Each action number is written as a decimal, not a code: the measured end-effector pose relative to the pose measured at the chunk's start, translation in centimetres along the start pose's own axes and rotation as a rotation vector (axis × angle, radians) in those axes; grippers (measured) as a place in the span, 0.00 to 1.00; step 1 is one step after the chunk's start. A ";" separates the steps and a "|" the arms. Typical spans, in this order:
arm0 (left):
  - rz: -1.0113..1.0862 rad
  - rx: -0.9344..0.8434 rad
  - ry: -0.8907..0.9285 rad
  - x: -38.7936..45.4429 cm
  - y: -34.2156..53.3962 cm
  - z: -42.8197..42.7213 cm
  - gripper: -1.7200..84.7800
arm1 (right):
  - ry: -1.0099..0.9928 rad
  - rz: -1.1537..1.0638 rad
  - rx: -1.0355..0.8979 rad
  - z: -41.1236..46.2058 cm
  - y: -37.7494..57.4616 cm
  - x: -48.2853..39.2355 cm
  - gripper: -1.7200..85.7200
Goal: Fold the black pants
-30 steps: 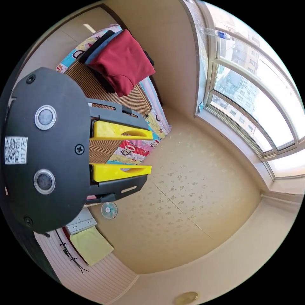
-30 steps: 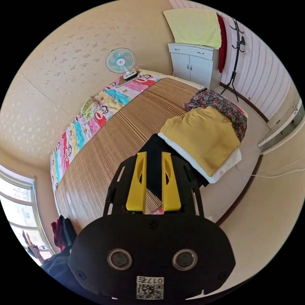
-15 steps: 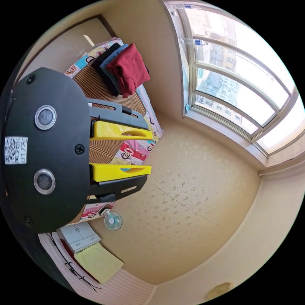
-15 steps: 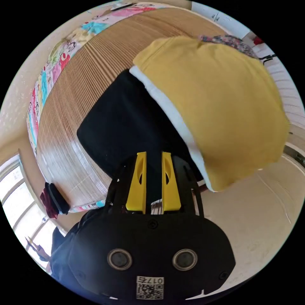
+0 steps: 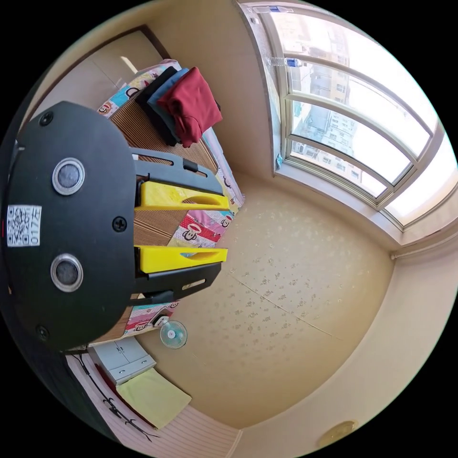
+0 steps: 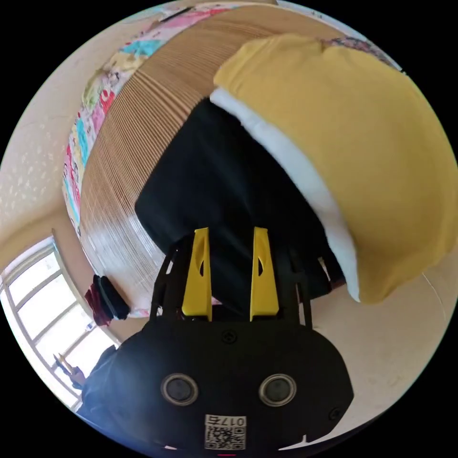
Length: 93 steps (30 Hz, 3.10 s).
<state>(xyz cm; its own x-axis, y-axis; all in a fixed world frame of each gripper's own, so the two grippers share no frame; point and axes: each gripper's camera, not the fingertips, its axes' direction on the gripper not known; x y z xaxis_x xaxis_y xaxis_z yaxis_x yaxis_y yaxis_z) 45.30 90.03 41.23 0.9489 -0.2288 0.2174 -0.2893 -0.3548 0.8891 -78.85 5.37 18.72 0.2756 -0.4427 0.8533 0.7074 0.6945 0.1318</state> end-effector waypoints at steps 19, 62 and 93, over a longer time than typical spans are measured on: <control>0.114 0.021 0.269 -4.6 -1.8 9.5 0.11 | -0.847 -0.357 0.624 -12.3 17.0 -5.4 0.03; 0.742 -0.508 0.782 13.3 15.2 25.6 0.25 | -2.010 -1.582 0.035 -30.1 40.9 -32.0 0.03; 0.915 -0.494 0.672 20.5 10.4 28.3 0.07 | -0.406 -1.560 0.048 -8.7 47.3 -40.7 0.26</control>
<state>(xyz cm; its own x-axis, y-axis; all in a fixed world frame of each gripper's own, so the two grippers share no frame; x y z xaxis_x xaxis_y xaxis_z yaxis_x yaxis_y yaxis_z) 58.19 55.99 43.55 0.3414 0.3494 0.8725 -0.9396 0.1043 0.3259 -50.94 51.29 -14.21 -0.8446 -0.5329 -0.0511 0.0973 -0.2467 0.9642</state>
